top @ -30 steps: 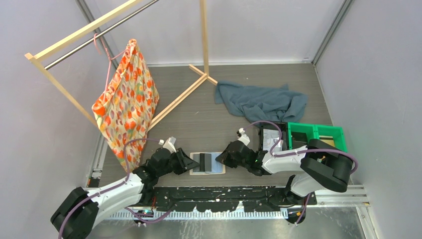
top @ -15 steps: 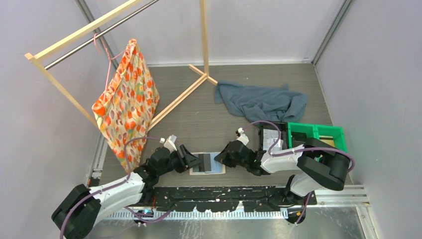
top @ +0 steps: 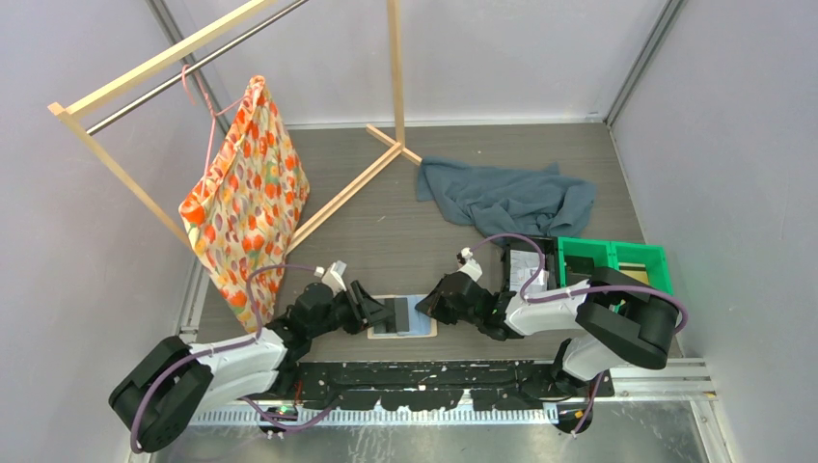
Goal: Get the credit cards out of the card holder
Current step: Remove the credit card from the card holder.
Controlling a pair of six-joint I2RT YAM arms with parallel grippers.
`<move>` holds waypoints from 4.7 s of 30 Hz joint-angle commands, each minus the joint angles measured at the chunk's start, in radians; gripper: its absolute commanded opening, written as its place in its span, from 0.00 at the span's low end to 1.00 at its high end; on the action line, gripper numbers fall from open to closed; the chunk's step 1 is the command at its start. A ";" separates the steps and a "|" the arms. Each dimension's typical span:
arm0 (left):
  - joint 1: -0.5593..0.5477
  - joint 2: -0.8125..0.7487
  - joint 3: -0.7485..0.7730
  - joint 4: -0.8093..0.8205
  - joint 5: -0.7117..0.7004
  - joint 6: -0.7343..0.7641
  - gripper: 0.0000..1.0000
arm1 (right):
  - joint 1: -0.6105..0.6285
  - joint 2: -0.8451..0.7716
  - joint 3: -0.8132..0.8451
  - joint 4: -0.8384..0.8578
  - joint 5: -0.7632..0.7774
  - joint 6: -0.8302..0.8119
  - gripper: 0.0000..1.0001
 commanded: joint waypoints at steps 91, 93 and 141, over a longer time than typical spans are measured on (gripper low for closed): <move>0.087 -0.242 0.221 -0.342 0.358 0.099 0.00 | -0.048 -0.398 -0.081 0.110 -0.301 -0.142 0.61; 0.086 -0.246 0.228 -0.316 0.371 0.079 0.00 | -0.048 -0.377 -0.086 0.146 -0.335 -0.134 0.61; 0.136 -0.219 0.185 -0.159 0.400 -0.017 0.16 | -0.089 -0.255 -0.194 0.601 -0.397 0.048 0.01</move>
